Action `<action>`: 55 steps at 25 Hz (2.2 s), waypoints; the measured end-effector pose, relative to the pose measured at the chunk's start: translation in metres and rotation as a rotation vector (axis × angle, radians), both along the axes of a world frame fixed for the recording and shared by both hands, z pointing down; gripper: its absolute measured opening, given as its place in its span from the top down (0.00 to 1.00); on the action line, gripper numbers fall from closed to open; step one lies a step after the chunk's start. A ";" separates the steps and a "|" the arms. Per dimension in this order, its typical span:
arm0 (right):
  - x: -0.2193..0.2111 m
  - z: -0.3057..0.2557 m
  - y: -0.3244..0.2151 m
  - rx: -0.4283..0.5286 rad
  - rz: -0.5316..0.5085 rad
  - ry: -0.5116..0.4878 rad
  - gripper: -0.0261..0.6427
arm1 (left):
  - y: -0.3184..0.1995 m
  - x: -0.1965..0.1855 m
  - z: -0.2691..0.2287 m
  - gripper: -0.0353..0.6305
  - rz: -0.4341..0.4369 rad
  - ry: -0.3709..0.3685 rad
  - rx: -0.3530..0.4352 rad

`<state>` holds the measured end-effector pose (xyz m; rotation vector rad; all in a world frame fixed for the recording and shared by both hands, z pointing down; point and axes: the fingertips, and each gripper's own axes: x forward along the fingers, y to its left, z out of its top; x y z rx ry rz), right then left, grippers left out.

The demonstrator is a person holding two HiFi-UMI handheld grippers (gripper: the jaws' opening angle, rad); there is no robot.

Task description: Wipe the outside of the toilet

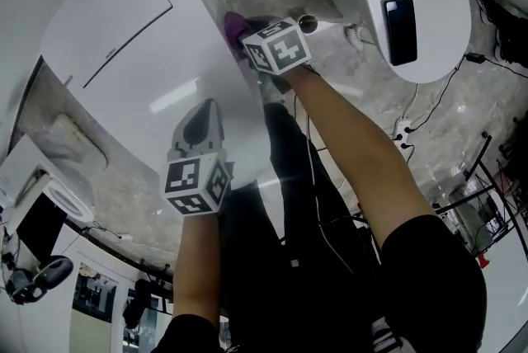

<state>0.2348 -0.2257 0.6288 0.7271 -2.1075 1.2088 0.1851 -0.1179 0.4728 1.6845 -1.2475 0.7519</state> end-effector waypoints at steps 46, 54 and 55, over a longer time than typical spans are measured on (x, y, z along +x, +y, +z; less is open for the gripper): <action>-0.072 -0.051 -0.187 0.400 -0.373 0.028 0.88 | 0.071 -0.005 -0.019 0.94 -0.031 0.127 -0.076; -0.046 -0.038 -0.087 0.319 -0.406 -0.012 0.88 | 0.039 0.001 -0.026 0.94 0.004 0.098 -0.025; -0.041 -0.033 -0.070 0.292 -0.410 -0.016 0.88 | 0.038 0.002 -0.027 0.94 0.000 0.097 -0.023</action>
